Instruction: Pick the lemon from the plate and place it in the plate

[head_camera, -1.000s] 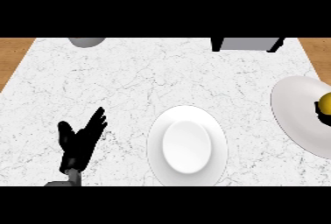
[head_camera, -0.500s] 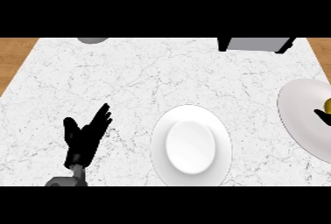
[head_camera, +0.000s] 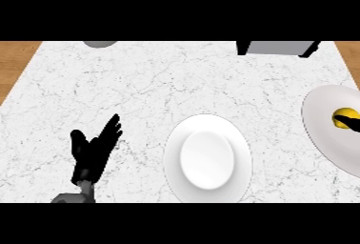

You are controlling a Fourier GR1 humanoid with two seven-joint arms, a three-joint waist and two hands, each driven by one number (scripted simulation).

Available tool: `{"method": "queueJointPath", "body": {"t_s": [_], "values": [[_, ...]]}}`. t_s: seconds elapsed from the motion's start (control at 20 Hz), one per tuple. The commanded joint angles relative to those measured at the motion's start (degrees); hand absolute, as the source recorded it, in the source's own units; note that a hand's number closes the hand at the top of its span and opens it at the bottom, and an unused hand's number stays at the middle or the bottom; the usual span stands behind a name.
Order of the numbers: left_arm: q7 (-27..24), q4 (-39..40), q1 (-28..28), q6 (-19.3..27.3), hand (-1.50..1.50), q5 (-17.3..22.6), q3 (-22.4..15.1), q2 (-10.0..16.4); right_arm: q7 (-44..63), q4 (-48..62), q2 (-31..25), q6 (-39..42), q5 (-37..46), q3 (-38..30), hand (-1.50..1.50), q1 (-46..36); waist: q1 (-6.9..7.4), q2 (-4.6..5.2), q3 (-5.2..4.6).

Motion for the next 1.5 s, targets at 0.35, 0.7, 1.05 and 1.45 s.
{"method": "queueJointPath", "body": {"t_s": [0.35, 0.7, 1.05, 1.45], "values": [[-1.7, 1.0, 2.3, 1.7, 0.0, -1.1, -0.4, -1.6, -8.0, 7.0, -6.1, 17.4, -10.0, -10.0, -1.5, 4.1, -1.55, -0.41, -0.12], [0.3, -2.7, 3.5, -1.9, 0.0, 2.2, 1.9, 1.8, -11.1, 7.9, -10.4, 32.3, -9.1, -8.4, -1.5, 9.2, -1.46, -0.71, -0.15], [-3.4, 1.4, 3.0, -0.3, 0.0, 0.6, 1.9, -0.1, -17.7, 5.8, -12.2, 36.8, -6.4, -5.3, -1.5, 17.1, -2.25, -0.84, -0.21], [1.9, -2.8, 1.1, 2.0, 0.0, -0.1, 0.8, -1.0, -23.6, 4.9, -13.1, 37.0, -5.7, -4.3, -1.5, 24.1, -2.75, -1.11, -0.18]]}}
